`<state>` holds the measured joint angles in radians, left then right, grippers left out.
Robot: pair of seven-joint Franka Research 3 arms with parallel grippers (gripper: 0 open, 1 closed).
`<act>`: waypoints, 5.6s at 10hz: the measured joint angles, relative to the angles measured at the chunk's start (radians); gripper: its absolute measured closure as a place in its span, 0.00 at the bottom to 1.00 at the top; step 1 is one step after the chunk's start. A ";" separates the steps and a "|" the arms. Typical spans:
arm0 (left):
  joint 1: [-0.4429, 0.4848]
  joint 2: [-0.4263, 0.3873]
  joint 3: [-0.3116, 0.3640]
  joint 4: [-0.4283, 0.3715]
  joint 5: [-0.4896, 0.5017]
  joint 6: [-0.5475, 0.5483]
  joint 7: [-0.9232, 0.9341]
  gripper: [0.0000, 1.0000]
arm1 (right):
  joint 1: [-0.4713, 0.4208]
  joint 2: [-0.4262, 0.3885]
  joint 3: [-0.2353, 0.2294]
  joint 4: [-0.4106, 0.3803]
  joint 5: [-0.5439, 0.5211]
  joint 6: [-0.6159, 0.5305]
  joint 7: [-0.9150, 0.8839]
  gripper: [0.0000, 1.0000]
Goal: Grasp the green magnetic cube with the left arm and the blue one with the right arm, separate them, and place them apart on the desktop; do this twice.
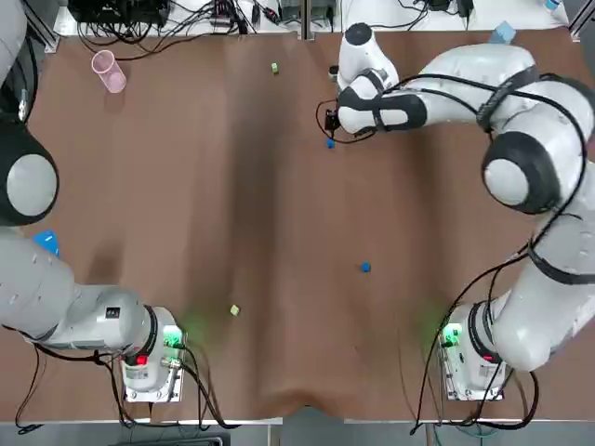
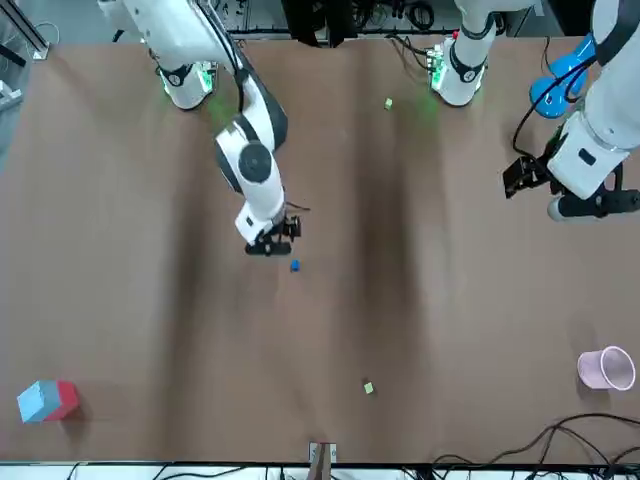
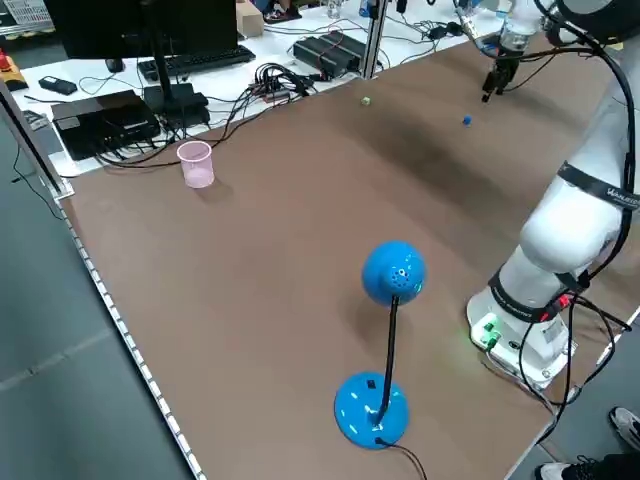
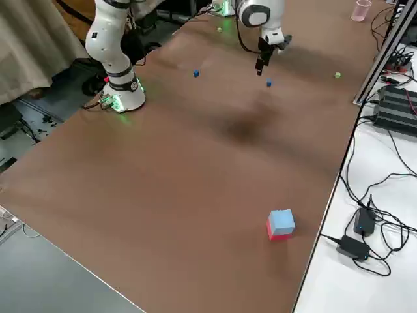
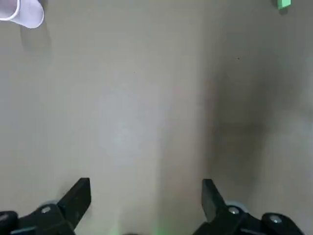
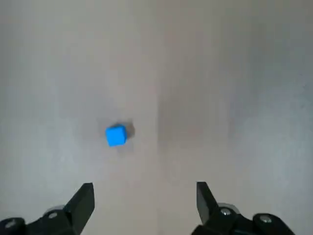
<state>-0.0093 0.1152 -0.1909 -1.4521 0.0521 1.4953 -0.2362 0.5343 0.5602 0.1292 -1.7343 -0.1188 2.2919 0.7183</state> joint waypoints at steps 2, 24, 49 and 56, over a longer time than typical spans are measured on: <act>0.001 0.000 0.001 0.001 0.000 0.000 0.000 0.00 | 0.031 0.072 -0.024 0.074 -0.002 0.000 0.000 0.07; 0.022 0.028 0.009 0.006 0.000 0.048 0.000 0.00 | 0.098 0.221 -0.146 0.223 -0.071 0.124 0.002 0.77; 0.054 0.071 0.013 0.011 -0.026 0.068 0.004 0.00 | -0.369 -0.455 -0.037 0.171 0.042 -0.538 -0.404 0.02; 0.015 0.033 0.081 -0.008 -0.026 0.046 0.014 0.00 | -0.438 -0.592 -0.094 0.035 0.065 -0.583 -0.625 0.04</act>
<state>0.0056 0.1480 -0.1104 -1.4606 0.0262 1.5412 -0.2223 0.0962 -0.0318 0.0348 -1.6991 -0.0535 1.7086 0.0929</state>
